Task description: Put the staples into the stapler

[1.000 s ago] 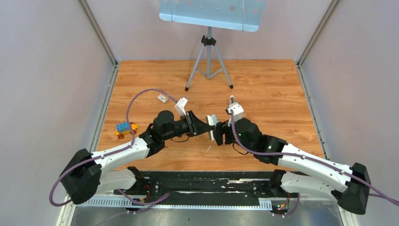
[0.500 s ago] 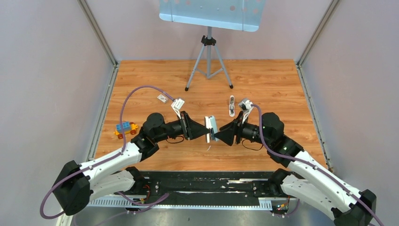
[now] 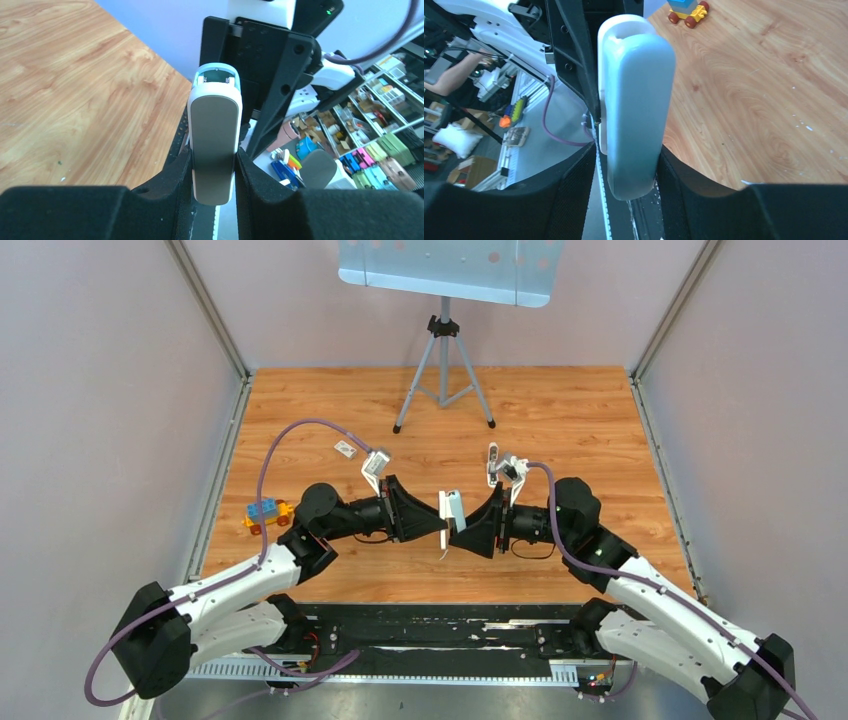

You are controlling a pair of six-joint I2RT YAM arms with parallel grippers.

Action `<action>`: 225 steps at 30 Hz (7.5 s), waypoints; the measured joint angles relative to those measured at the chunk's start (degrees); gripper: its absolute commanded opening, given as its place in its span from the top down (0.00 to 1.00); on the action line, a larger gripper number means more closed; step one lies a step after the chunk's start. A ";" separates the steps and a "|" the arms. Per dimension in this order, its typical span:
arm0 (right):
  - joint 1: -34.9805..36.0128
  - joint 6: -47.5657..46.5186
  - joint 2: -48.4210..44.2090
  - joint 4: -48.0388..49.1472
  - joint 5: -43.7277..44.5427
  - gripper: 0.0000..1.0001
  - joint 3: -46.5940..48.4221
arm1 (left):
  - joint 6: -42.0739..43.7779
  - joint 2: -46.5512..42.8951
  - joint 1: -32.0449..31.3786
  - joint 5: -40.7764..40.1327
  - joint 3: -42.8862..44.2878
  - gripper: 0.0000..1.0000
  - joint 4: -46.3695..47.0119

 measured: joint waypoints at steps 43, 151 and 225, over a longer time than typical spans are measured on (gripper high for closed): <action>6.49 2.32 7.50 -27.63 36.50 1.00 17.49 | -3.13 4.66 -0.90 -18.25 1.57 0.43 -8.50; 18.71 -1.11 10.32 -21.62 53.72 0.73 13.31 | -12.87 13.62 -3.23 -25.35 2.67 1.00 -4.09; 10.32 2.40 7.67 -15.87 48.15 0.27 12.07 | 1.73 8.76 -3.80 -29.20 -1.60 1.00 -14.29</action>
